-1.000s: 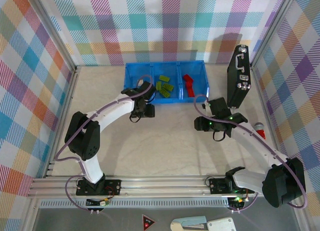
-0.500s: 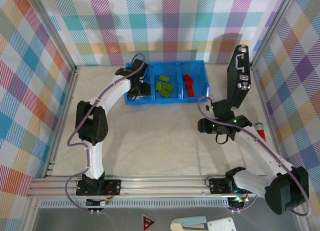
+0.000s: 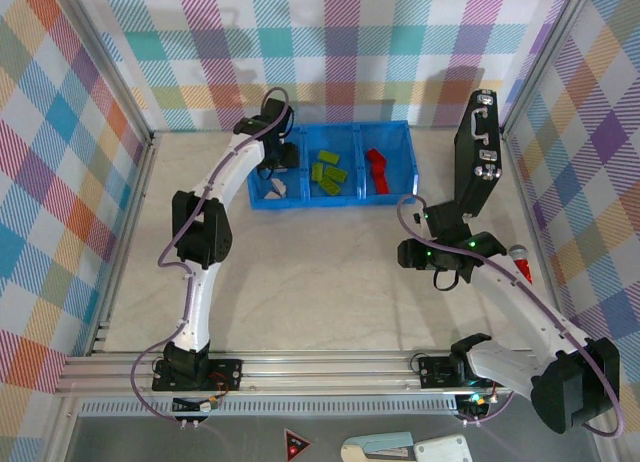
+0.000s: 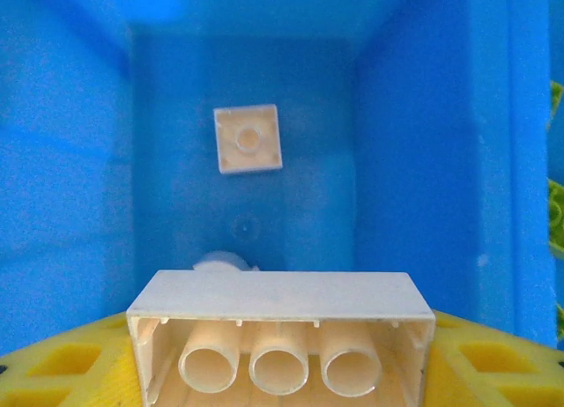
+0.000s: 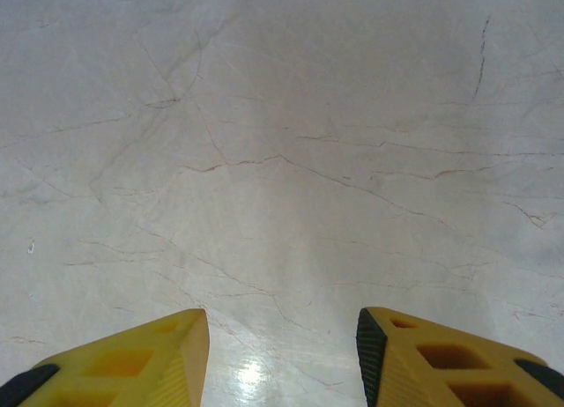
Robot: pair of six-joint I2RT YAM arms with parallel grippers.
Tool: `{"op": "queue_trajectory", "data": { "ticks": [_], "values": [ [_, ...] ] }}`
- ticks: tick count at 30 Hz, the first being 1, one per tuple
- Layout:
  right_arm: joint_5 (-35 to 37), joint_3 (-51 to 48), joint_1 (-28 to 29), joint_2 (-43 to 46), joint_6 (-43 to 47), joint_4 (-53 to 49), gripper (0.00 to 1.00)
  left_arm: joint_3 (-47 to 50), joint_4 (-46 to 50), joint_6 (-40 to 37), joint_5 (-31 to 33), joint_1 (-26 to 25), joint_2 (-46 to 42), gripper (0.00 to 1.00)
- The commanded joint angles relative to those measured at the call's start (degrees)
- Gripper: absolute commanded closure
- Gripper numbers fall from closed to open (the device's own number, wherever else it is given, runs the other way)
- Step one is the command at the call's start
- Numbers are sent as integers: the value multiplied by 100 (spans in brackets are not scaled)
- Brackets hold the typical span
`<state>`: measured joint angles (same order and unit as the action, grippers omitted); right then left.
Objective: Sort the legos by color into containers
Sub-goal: Place the lego in the container.
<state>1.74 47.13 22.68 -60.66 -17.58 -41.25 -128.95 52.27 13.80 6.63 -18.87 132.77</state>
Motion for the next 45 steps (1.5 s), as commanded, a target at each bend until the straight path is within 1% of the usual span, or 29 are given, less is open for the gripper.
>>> {"op": "queue_trajectory", "data": {
  "ticks": [1, 11, 16, 22, 26, 29, 33, 42, 45],
  "values": [
    [7, 36, -9, -61, -40, -11, 51, -369, -182, -136, 127, 160, 257, 38],
    [-61, -21, -3, -274, -57, 114, 51, -597, -1277, -221, 315, 209, 799, 38],
    [-66, -63, -4, -391, -59, 188, 51, -579, -1936, -211, 342, 209, 1074, 38],
    [-83, -99, -6, -526, -65, 267, 51, -481, -2592, -203, 654, 209, 1271, 38],
    [-94, -90, -4, -602, -27, 293, 51, -355, -2931, -186, 716, 209, 1330, 38],
    [-82, -59, -4, -601, -21, 263, 51, -257, -3056, -151, 721, 209, 1325, 37],
    [-85, -38, -9, -516, -13, 221, 51, -194, -3096, -117, 707, 200, 1291, 32],
    [-57, 2, -9, -276, -26, 77, 51, 172, -3202, -132, 692, 182, 864, 29],
    [-54, 23, -8, -199, -26, 27, 51, 296, -3195, -151, 682, 158, 697, 26]
  ]
}}
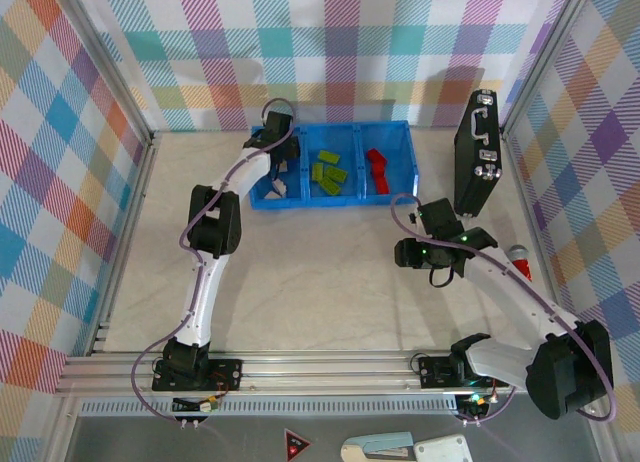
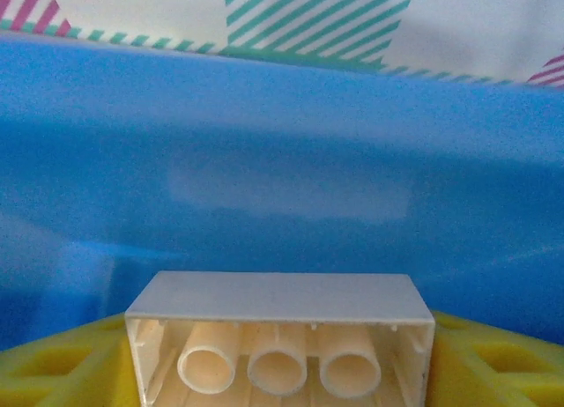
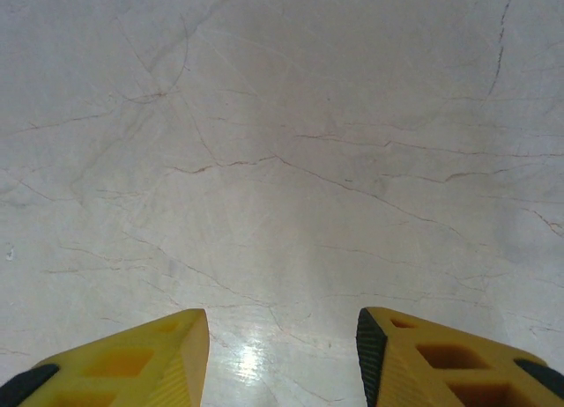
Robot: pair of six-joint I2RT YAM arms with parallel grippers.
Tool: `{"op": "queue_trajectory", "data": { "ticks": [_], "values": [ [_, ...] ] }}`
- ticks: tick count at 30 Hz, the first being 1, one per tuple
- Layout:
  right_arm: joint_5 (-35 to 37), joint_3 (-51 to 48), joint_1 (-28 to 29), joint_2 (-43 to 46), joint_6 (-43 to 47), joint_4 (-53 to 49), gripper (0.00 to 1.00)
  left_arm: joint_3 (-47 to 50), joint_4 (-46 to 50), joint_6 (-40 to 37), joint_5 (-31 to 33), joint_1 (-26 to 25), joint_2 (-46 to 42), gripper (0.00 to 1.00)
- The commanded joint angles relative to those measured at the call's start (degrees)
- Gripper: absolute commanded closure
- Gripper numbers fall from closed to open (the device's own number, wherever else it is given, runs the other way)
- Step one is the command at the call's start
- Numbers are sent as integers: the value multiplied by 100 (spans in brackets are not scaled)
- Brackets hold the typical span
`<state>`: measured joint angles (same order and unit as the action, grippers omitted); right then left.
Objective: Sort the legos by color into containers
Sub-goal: Place the lego in the container, then reset both arms
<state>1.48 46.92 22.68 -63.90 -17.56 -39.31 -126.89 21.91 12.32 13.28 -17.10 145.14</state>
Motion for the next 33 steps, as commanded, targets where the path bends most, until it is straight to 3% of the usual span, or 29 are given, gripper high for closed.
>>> {"op": "queue_trajectory", "data": {
  "ticks": [1, 12, 20, 28, 30, 33],
  "values": [
    [-38, 55, -8, 147, -32, -188, 51, 116, -154, -12, 17, -28, -602, 25],
    [7, 221, -9, 483, -10, -350, 45, 491, 117, -119, -79, -179, -1388, 22],
    [269, 247, -4, 536, 62, -175, 25, 1636, 278, -289, 50, -329, -2501, 20],
    [821, 182, -17, 475, 64, 102, 1, 3158, 374, -272, 262, -346, -3835, 9],
    [1007, 132, -14, 458, 60, 224, 1, 3569, 327, -276, 312, -346, -4186, 0],
    [1321, 21, -40, 405, 119, 461, 1, 4176, 300, -249, 502, -346, -4719, 0]
  ]
}}
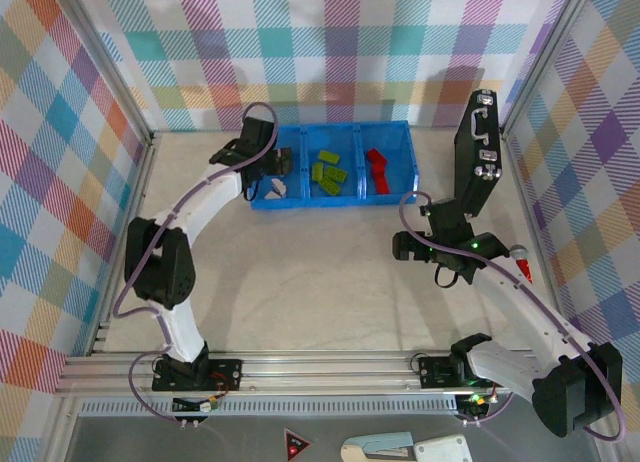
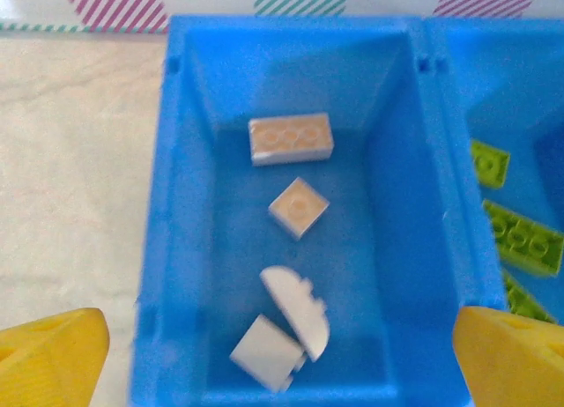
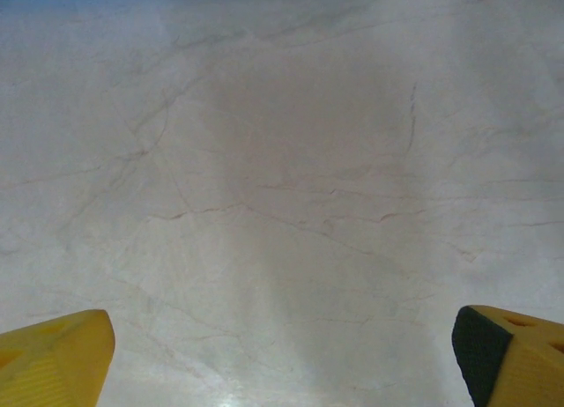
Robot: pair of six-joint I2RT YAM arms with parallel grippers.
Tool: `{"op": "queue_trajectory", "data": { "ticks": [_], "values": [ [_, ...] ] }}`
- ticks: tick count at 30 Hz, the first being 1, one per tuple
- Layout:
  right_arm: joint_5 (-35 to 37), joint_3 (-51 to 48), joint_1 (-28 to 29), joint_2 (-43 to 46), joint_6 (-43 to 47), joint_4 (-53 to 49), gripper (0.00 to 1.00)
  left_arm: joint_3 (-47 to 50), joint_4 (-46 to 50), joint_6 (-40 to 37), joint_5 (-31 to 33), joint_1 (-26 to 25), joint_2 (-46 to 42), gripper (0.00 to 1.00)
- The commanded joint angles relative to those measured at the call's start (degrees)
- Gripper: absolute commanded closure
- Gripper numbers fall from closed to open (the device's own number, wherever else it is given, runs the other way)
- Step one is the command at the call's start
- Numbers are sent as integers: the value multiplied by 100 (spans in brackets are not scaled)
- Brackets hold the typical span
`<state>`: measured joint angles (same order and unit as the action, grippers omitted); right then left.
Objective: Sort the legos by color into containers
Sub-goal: Reset both arms
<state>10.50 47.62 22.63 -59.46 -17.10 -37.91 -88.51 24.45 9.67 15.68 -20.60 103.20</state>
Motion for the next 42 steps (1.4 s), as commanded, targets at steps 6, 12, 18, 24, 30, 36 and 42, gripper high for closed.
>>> {"op": "queue_trajectory", "data": {
  "ticks": [6, 12, 18, 24, 30, 36, 42],
  "values": [
    [887, -398, -91, -243, 163, 985, 1, 1636, -66, 145, 639, 43, -1503, 0],
    [1476, -876, -214, -405, 436, 1853, 1, 2969, -352, 309, 1043, 230, -2240, 0],
    [1805, -1575, -480, -427, 915, 3060, 1, 3973, -661, 389, 1548, 411, -2540, 0],
    [1553, -2290, -924, -503, 1432, 4500, 1, 4634, -1386, 349, 1797, 720, -2655, 2],
    [1283, -2439, -1191, -921, 1521, 5550, 1, 5107, -2562, -63, 1216, 986, -2682, 0],
    [1002, -2154, -1261, -1660, 1786, 6305, 1, 5274, -3837, -738, 833, 1010, -2007, 0],
    [570, -2095, -1353, -2105, 2024, 7156, 1, 5579, -4998, -1008, 267, 1087, -1771, 0]
  ]
}}
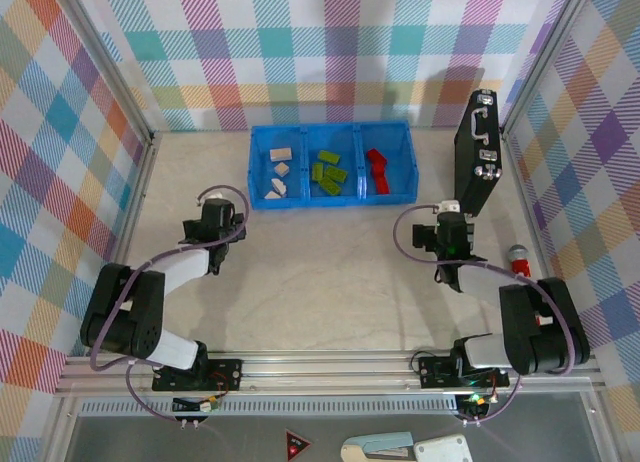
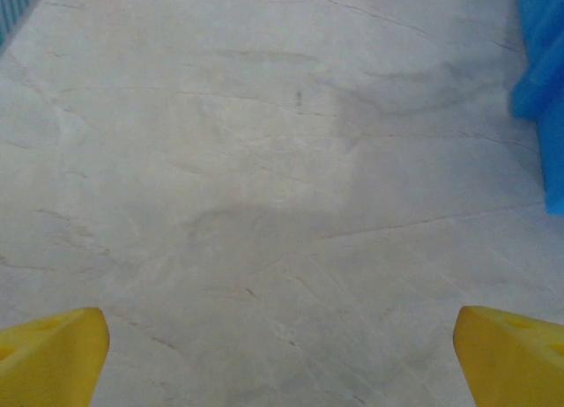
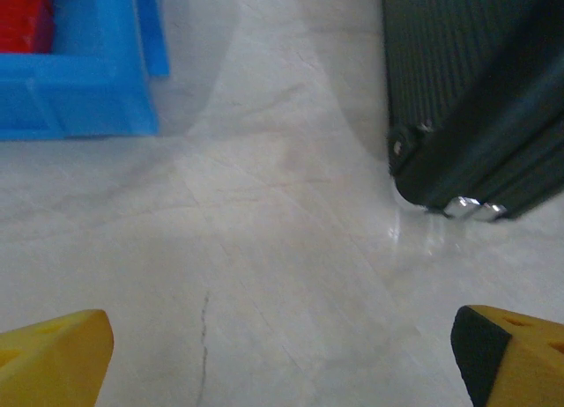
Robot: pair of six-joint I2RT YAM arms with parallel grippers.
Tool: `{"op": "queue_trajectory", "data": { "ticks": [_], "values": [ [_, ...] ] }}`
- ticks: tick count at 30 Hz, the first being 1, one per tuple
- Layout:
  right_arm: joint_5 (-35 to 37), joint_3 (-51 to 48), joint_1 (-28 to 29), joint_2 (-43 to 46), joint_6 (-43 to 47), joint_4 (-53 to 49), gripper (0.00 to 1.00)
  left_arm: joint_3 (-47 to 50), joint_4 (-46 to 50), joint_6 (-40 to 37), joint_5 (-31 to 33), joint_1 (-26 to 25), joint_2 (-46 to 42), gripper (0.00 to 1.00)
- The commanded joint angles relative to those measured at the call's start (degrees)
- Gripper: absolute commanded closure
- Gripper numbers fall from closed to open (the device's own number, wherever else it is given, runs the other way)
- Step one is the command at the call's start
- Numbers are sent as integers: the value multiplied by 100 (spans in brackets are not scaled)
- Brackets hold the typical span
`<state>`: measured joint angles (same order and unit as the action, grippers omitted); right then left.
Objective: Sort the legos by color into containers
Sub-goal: Reset both arms
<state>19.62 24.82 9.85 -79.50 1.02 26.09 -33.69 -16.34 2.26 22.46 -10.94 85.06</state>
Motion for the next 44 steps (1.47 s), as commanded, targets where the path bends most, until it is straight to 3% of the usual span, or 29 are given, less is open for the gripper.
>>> {"op": "queue_trajectory", "data": {
  "ticks": [1, 6, 13, 16, 19, 20, 25, 27, 44],
  "values": [
    [-424, 205, -75, -170, 250, 831, 1, 109, -1023, -310, -595, 172, 58, 0],
    [-727, 298, -156, -592, 320, 1285, 1, -47, -1091, -465, -1436, 513, 272, 0],
    [-1318, 33, -484, -522, 116, 1616, 1, 379, -2028, -447, -2088, 771, 383, 0],
    [-1499, -60, -565, -522, 105, 1794, 1, 626, -2453, -455, -2074, 773, 375, 0],
    [-1594, -86, -601, -547, 89, 1850, 1, 1057, -3471, -453, -2062, 771, 572, 0],
    [-1628, -106, -613, -556, 81, 1904, 1, 980, -3074, -472, -2137, 765, 477, 0],
    [-1806, -284, -739, -885, 4, 2537, 1, 972, -3207, -475, -2136, 768, 541, 0],
    [-1766, -191, -748, -809, -52, 2211, 1, 953, -3191, -453, -2019, 765, 555, 0],
    [-1686, -279, -840, -800, -159, 2397, 1, 959, -3191, -439, -1991, 769, 538, 0]
  ]
}}
